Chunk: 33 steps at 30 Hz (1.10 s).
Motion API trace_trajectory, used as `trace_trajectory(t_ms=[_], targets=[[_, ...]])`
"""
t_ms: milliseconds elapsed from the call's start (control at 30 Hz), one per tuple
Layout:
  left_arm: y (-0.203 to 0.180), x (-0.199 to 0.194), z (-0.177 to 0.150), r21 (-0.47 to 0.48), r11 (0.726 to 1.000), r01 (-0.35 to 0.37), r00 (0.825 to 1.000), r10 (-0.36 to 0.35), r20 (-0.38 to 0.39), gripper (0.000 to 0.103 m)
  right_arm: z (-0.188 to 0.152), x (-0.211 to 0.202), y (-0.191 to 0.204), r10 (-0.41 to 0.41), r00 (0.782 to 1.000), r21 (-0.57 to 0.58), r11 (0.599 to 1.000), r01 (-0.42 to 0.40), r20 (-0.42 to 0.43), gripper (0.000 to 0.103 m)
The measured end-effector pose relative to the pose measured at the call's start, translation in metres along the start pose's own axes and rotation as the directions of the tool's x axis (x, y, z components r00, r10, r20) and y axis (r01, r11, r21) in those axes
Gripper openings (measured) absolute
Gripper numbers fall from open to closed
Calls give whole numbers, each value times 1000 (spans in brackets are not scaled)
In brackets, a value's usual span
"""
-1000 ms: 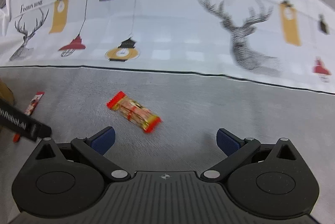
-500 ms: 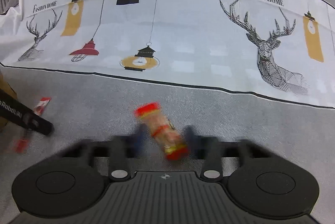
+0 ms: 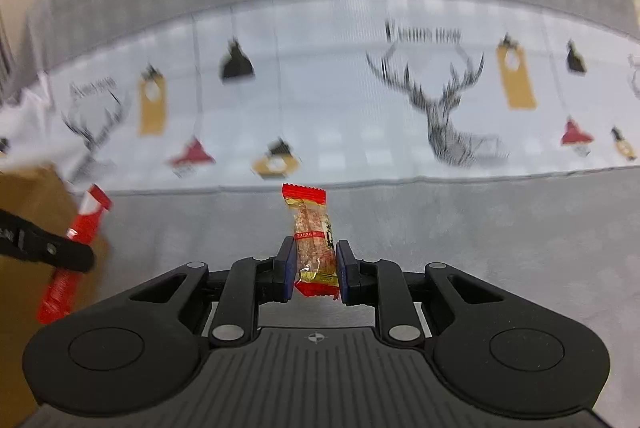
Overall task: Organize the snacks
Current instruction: 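Grasp the red coffee stick with the left gripper while the right grasps the orange candy, then carry the red coffee stick and orange candy over the box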
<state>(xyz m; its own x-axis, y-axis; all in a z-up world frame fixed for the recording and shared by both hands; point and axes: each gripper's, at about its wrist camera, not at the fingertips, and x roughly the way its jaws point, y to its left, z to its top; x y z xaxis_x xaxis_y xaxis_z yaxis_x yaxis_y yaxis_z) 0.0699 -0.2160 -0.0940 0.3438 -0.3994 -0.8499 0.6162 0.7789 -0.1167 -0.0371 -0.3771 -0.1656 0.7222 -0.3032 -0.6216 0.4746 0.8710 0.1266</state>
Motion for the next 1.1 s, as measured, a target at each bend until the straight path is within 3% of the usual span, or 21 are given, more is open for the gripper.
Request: trace_trajectory(t_ms=[233,533,833,1000,1100], targets=[[7,-105,-56,46,999,-9,997,5,75,5,-5,-114,44,58,993,-3,998,-58,103,22],[67,-195,-143,4,994,-110,989,109,100,5,-45,-224,126,211,972,-52,977,-206,100,22],[120,-251,-218,-67,974,-215,969,221,109,5,-109,-286,214,348,937,-182,921,-346,-18,22],[140,-267,-251,-109,963,-248,958,260,123,5,-132,-307,248,359,931,-284,888,-361,-61,22],[146,-271,-262,-133,962,-237,960,253,119,5,-137,-316,258,358,931,-331,873,-358,-64,22]])
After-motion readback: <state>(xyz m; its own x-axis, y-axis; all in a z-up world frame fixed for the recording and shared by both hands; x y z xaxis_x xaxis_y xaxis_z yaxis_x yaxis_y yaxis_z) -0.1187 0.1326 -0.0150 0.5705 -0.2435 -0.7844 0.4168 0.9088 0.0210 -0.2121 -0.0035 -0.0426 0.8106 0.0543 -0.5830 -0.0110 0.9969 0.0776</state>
